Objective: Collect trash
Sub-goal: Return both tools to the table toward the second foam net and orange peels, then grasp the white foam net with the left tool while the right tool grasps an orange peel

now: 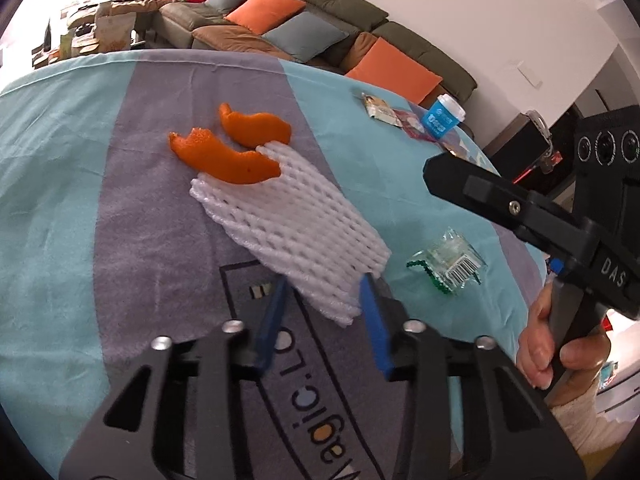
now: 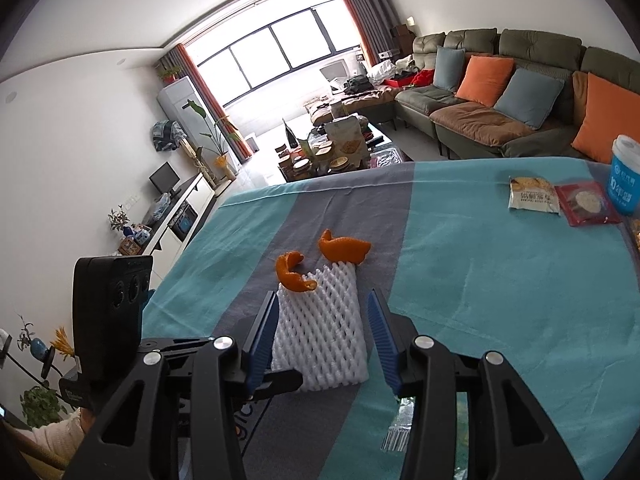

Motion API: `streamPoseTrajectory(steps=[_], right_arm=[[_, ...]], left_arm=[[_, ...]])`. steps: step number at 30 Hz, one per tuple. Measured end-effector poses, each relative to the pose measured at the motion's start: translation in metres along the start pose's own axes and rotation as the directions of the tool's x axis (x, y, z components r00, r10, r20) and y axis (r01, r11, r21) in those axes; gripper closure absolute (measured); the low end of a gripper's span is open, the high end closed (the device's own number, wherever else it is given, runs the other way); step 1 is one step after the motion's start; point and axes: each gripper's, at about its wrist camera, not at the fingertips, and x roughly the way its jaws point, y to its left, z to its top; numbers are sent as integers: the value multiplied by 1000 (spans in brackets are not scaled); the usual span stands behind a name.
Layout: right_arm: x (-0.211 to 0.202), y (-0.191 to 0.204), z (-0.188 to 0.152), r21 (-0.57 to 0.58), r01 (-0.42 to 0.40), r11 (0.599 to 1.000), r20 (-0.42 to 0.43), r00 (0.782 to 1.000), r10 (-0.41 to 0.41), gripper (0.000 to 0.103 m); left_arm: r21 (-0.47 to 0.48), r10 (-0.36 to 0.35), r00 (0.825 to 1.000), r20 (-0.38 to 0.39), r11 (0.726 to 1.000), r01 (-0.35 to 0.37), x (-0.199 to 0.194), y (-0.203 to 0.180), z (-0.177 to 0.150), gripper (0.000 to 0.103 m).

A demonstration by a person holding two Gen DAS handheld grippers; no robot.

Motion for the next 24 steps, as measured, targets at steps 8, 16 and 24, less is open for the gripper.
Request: streamPoseTrajectory(steps=[8,16,24], right_arm=[[12,6,2,-15,-31,999,-20,999,31,59],[38,28,7,-60,-74,995,-69,995,69,59],[70,64,-5,-132,-125,983,-170,980,101,59]], left_arm=[[-8,-36,999,-3,999,36,-10,4,-10,88],[62,-24,1000,5,998,23,-39,5,-38,88],[46,-12,1000,12,999,11,-52,18,-57,88]])
